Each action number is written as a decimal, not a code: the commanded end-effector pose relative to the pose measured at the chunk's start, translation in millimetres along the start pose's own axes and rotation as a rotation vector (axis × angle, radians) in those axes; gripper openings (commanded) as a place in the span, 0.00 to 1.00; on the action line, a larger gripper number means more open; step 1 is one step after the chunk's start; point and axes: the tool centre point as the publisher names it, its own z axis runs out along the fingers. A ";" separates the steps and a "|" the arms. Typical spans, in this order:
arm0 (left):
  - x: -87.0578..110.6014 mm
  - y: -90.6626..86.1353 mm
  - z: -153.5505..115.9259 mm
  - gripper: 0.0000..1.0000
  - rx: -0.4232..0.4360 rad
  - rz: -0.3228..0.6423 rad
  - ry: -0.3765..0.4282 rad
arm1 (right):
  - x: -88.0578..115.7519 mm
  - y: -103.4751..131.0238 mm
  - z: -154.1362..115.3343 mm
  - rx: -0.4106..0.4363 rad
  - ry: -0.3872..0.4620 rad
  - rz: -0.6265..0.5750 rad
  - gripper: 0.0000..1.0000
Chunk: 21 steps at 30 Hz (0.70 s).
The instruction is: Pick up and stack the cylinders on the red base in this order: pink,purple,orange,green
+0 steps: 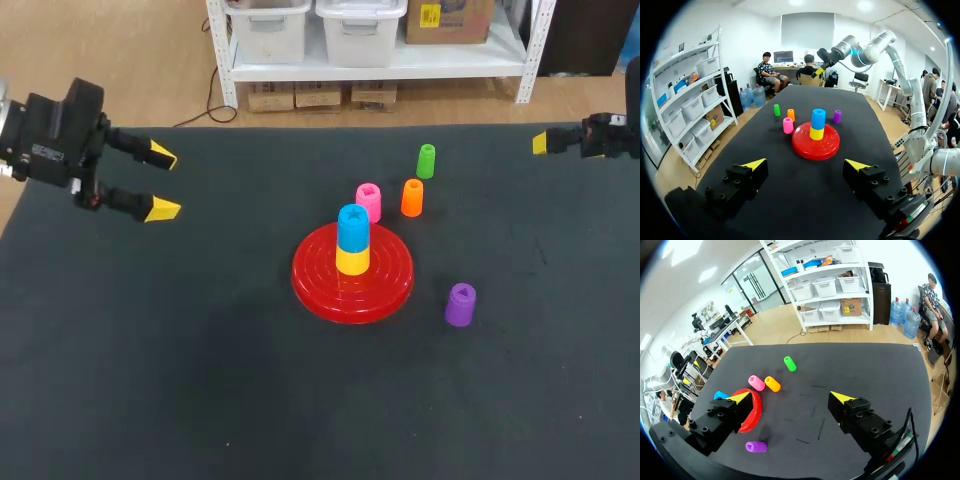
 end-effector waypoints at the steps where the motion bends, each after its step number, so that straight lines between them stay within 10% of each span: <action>1: 0.9 -1.0 0.1 1.00 -0.004 0.002 -0.003 | 0.2 0.0 -0.4 0.001 0.000 0.000 1.00; 6: 0.9 -1.0 0.1 1.00 -0.004 0.002 -0.003 | 0.2 0.0 -0.4 0.001 0.000 0.000 1.00; 21: 0.9 -1.0 0.1 1.00 -0.004 0.002 -0.003 | -69.4 59.2 69.3 0.147 0.455 -0.346 1.00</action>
